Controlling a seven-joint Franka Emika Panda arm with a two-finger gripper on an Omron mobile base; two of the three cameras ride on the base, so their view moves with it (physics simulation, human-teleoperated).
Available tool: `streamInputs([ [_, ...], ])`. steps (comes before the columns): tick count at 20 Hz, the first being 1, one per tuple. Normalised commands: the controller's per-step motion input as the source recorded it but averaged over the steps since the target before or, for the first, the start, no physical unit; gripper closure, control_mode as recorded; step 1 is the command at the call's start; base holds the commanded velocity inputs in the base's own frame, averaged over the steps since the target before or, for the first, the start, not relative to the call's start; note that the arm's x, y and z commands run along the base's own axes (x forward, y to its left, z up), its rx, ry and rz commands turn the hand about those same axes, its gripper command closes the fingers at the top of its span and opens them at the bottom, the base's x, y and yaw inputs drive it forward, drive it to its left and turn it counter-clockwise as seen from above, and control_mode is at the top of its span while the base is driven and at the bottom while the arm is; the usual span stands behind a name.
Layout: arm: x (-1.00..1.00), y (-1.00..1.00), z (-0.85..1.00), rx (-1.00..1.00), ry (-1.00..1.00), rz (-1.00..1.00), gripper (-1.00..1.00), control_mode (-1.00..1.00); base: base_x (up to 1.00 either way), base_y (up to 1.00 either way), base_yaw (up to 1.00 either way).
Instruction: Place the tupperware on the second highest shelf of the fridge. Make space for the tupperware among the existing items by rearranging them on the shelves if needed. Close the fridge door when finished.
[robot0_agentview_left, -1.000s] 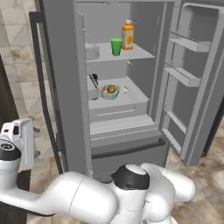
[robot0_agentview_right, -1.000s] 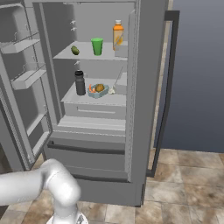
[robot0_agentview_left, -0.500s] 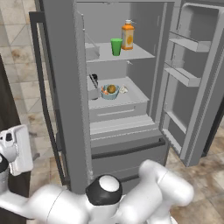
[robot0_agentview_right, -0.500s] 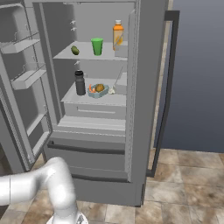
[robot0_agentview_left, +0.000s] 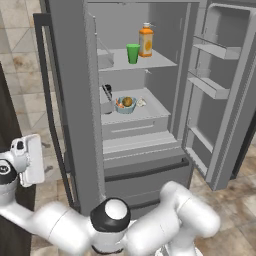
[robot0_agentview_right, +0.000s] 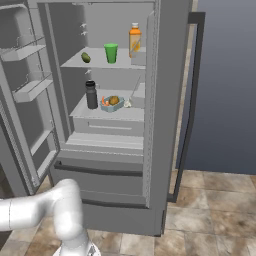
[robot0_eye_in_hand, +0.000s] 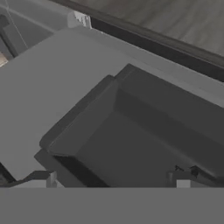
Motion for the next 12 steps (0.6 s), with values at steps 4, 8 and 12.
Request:
streamInputs([
  [4, -0.03, -0.96, -0.09, 0.00, 0.01, 0.10, -1.00, -1.00, 0.00, 0.00, 0.00],
  [8, -0.10, -1.00, 0.00, 0.00, 0.00, 0.08, -1.00, -1.00, 0.00, 0.00, 0.00],
  [12, 0.00, -1.00, 0.00, 0.00, 0.00, 0.09, -1.00, -1.00, 0.00, 0.00, 0.00],
])
